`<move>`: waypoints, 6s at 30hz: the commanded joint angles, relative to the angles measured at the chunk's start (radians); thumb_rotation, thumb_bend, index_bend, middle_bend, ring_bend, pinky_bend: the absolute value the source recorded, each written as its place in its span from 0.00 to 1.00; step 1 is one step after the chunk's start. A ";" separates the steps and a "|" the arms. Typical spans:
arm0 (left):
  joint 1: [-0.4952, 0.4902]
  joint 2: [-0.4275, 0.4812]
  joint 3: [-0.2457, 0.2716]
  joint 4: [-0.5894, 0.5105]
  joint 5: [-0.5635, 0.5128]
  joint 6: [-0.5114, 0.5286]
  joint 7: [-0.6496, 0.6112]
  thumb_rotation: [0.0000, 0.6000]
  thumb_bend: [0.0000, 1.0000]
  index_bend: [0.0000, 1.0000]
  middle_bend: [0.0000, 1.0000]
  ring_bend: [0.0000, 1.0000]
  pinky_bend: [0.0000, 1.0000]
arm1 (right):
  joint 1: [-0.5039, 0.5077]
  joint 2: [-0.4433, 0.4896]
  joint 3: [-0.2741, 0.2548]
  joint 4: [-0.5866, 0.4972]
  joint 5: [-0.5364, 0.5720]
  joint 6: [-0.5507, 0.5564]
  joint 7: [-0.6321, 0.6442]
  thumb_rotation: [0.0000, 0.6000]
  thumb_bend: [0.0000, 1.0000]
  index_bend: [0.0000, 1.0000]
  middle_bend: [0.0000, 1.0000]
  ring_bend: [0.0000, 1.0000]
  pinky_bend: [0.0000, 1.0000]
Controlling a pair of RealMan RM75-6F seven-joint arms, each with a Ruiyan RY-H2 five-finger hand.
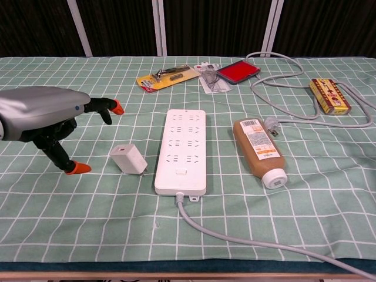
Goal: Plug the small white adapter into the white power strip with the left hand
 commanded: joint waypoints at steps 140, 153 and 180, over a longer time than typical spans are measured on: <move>-0.751 -0.257 -0.187 0.548 -0.817 -0.192 0.444 1.00 0.72 0.73 0.90 0.93 0.96 | 0.014 0.047 0.037 -0.058 0.117 -0.101 0.096 1.00 0.34 0.00 0.00 0.00 0.00; -0.753 -0.264 -0.178 0.560 -0.816 -0.194 0.440 1.00 0.72 0.72 0.90 0.93 0.96 | 0.013 0.048 0.036 -0.059 0.115 -0.101 0.096 1.00 0.34 0.00 0.00 0.00 0.00; -0.761 -0.342 -0.146 0.654 -0.800 -0.231 0.457 1.00 0.72 0.72 0.90 0.93 0.96 | 0.013 0.047 0.038 -0.058 0.116 -0.102 0.098 1.00 0.34 0.00 0.00 0.00 0.00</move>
